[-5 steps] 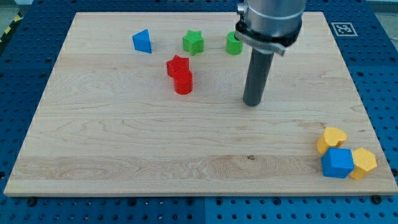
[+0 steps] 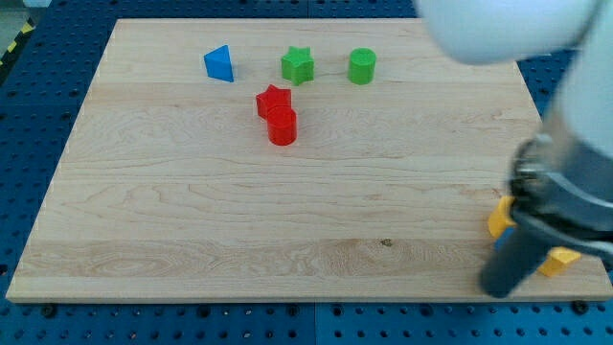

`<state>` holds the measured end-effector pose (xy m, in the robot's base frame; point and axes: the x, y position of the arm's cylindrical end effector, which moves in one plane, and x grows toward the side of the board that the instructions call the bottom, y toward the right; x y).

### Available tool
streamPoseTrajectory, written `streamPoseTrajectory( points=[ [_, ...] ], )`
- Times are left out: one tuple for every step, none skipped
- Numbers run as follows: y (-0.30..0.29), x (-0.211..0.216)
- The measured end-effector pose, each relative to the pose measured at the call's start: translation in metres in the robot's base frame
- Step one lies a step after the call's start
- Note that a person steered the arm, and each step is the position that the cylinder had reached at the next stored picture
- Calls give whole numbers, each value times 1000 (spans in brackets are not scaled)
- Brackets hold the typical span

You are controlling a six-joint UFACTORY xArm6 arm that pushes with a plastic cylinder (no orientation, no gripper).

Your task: Push the blue cube towards the top right

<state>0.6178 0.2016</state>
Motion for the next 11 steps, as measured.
streamPoseTrajectory(
  points=[
    [56,0],
    [55,-2],
    [53,-2],
    [39,-2],
    [23,-1],
    [21,-1],
    [16,-5],
    [-6,-11],
    [-31,-16],
    [-37,-18],
    [-18,-18]
  ],
)
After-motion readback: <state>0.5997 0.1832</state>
